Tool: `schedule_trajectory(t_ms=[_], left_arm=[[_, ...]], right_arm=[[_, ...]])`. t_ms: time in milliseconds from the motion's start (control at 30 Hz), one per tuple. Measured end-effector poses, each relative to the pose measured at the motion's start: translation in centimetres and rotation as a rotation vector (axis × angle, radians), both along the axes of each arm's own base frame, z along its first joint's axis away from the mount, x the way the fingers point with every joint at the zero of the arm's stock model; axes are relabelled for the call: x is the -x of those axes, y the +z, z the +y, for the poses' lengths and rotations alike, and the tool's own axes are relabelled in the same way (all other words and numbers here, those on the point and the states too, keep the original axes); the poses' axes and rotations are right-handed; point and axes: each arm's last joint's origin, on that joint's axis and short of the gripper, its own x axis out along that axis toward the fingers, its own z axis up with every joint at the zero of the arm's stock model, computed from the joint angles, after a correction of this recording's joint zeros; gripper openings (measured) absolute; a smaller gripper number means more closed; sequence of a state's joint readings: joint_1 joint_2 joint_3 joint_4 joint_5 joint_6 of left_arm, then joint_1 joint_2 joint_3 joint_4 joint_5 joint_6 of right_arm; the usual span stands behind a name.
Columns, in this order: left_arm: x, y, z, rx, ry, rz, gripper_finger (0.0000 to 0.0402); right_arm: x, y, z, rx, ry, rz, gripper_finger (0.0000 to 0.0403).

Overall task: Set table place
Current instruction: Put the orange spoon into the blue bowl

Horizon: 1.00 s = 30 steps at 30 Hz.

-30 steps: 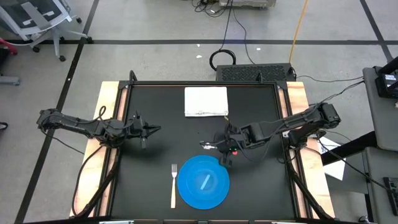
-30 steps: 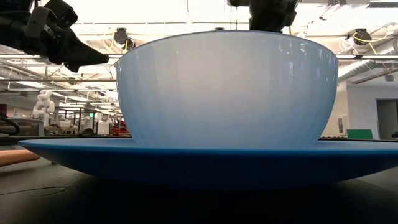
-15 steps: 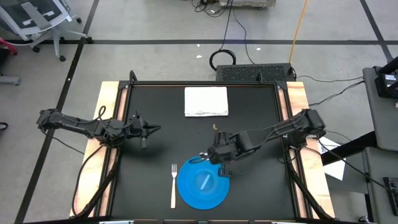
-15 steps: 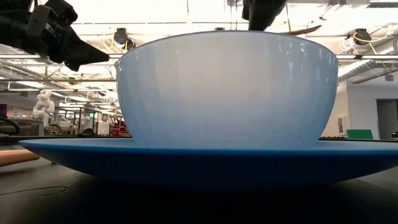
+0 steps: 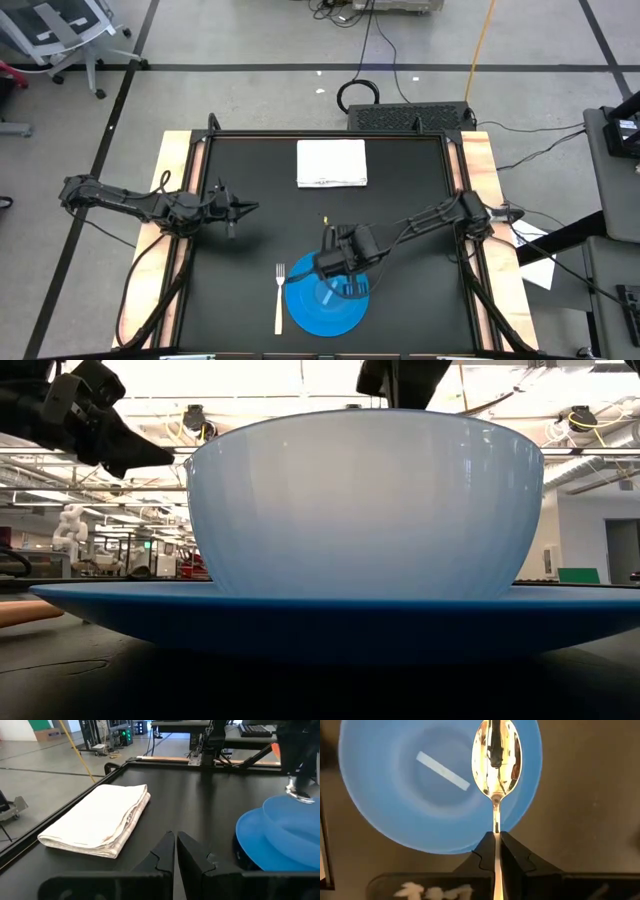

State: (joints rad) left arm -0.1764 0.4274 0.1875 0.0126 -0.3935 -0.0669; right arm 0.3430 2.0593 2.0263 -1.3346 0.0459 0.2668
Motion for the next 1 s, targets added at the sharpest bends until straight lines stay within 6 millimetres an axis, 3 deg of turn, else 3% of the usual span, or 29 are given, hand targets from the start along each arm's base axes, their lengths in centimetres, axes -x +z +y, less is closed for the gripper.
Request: schedule_trajectory(t_ms=[433, 800, 1000], left_arm=[[0.0, -0.1, 0.0, -0.004, -0.001, 0.011, 0.0026], [0.0, -0.1, 0.0, 0.005, 0.0, 0.009, 0.0026], [0.0, -0.1, 0.0, 0.006, 0.0, 0.008, 0.0026]], right_arm=[[-0.8, -0.2, 2.2, -0.109, 0.037, -0.122, 0.0], [-0.4, -3.9, 2.2, -0.135, 0.009, -0.041, 0.0], [-0.7, -4.6, 2.2, -0.193, 0.008, -0.054, 0.0]])
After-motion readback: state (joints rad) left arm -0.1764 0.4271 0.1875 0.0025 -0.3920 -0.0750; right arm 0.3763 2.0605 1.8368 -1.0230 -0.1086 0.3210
